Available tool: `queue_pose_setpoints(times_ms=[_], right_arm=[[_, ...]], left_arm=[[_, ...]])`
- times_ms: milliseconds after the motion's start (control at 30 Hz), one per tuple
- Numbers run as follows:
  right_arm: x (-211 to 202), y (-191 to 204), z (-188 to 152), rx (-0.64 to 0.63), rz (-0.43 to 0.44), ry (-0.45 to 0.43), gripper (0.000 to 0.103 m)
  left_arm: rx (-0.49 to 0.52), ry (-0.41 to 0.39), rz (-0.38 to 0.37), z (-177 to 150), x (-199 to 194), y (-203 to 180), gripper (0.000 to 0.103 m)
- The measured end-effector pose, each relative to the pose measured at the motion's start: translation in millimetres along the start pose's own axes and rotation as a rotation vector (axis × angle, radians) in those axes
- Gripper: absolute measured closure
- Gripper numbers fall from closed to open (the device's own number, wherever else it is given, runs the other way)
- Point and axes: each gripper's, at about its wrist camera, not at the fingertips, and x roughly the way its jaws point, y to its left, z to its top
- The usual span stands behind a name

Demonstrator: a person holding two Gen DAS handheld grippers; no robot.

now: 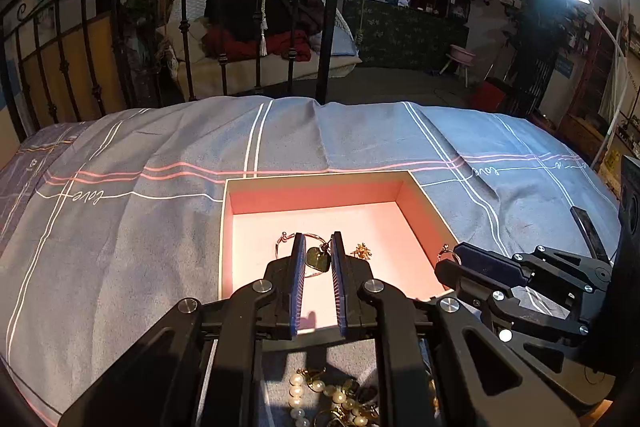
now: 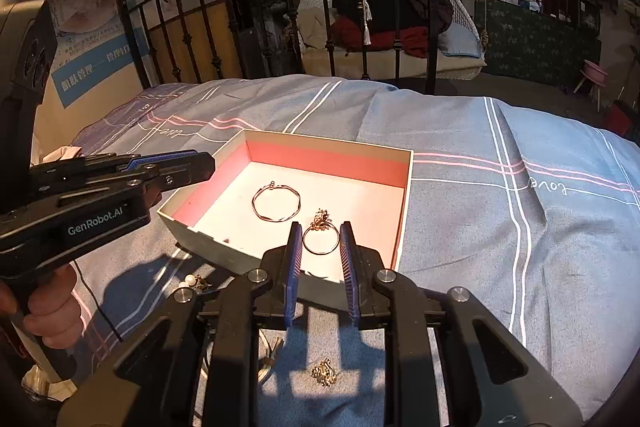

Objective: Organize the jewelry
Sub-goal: 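Carry both pieces into the box and open both tools to release them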

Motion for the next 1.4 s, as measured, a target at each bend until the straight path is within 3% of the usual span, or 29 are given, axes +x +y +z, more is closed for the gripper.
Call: queue_pose_setpoints(times_ms=[467,767,1400], right_arm=[[53.2,0.5,17.0,-0.029,-0.017,0.148,0.083],[70.8,-5.8,15.1,-0.025,-0.005,0.212,0.083],[71.5,-5.9,15.7,-0.023,0.002,0.202,0.083]], left_arm=[[-0.074,0.208,-0.010,11.2,76.3,12.9,0.091],[-0.076,0.238,0.006,5.9,95.8,13.8,0.091],[-0.062,0.255,0.030,2.4,106.4,12.4,0.091]])
